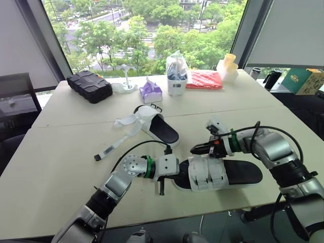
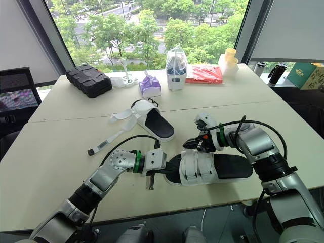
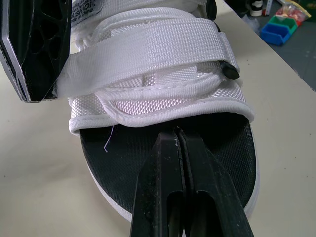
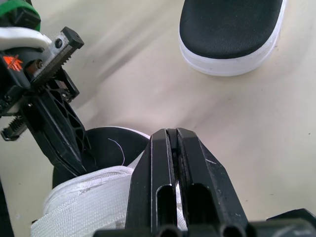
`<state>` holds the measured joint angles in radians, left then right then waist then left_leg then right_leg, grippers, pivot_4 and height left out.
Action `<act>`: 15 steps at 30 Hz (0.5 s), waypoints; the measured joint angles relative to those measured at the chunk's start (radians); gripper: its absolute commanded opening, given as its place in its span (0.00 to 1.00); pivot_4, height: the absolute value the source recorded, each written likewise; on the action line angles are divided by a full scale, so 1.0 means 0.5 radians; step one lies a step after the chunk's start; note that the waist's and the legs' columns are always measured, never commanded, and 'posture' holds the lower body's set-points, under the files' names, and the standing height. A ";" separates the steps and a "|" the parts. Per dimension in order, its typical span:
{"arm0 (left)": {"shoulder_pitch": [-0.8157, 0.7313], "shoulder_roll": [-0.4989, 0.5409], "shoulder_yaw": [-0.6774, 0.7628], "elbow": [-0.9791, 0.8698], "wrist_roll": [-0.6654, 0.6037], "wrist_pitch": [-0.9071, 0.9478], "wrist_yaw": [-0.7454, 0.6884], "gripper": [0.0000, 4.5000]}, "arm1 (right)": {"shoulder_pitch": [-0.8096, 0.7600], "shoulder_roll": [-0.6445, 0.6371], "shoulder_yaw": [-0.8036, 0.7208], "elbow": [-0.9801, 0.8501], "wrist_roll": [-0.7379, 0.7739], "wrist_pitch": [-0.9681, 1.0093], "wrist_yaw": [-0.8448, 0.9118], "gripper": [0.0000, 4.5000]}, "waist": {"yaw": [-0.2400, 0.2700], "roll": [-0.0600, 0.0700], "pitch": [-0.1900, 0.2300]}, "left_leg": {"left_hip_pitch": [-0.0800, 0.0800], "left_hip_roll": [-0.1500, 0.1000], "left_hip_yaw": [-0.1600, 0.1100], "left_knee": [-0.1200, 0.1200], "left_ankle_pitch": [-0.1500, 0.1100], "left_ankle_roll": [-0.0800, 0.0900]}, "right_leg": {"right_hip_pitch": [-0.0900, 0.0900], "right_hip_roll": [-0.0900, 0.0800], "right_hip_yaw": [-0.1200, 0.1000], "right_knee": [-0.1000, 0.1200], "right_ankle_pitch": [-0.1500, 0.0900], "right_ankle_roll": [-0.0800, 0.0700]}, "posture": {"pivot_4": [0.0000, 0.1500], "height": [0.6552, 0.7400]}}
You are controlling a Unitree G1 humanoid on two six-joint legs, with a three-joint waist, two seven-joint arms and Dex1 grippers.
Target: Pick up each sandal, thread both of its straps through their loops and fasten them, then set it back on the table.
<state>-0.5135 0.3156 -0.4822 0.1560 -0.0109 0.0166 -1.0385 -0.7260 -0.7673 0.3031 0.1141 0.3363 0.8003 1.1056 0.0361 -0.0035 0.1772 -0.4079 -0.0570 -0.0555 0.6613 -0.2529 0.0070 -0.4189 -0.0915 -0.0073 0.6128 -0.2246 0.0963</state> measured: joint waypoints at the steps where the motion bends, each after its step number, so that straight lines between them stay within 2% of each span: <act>1: 0.000 0.000 0.000 0.002 0.001 0.001 0.000 0.00 | 0.002 0.000 0.024 -0.001 -0.041 -0.057 -0.001 0.08 | 0.000 -0.001 -0.001 | 0.001 0.000 0.000 0.000 0.000 0.000 | 0.001 0.000 0.000 0.000 0.000 0.000 | 1.00 1.00; 2: 0.000 0.000 0.001 0.004 0.002 0.003 0.001 0.00 | 0.002 0.005 0.041 0.002 -0.088 -0.120 -0.022 0.15 | -0.001 -0.002 -0.002 | 0.003 0.000 0.000 0.000 0.000 0.000 | 0.003 0.001 0.000 0.000 0.000 0.000 | 1.00 1.00; 7: 0.004 -0.003 0.005 0.001 0.000 0.002 -0.001 0.00 | -0.017 0.124 0.122 0.348 -0.493 -0.447 -0.377 0.15 | -0.002 -0.005 -0.004 | 0.000 -0.001 0.000 0.001 0.000 0.000 | 0.000 0.004 0.000 0.000 0.000 0.000 | 1.00 1.00; 15: -0.001 -0.015 0.013 0.014 0.000 0.000 0.005 0.00 | -0.144 0.152 0.166 0.542 -0.839 -0.854 -0.503 0.15 | 0.001 -0.004 -0.004 | -0.001 -0.001 0.002 0.000 0.000 -0.001 | -0.003 0.005 0.002 0.001 0.002 0.003 | 1.00 1.00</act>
<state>-0.5138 0.3080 -0.4759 0.1631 -0.0109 0.0167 -1.0358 -0.7978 -0.6913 0.3860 0.3852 -0.0833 0.3731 0.8542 0.0368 -0.0056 0.1752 -0.4086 -0.0576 -0.0546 0.6611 -0.2526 0.0067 -0.4203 -0.0889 -0.0065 0.6133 -0.2235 0.0978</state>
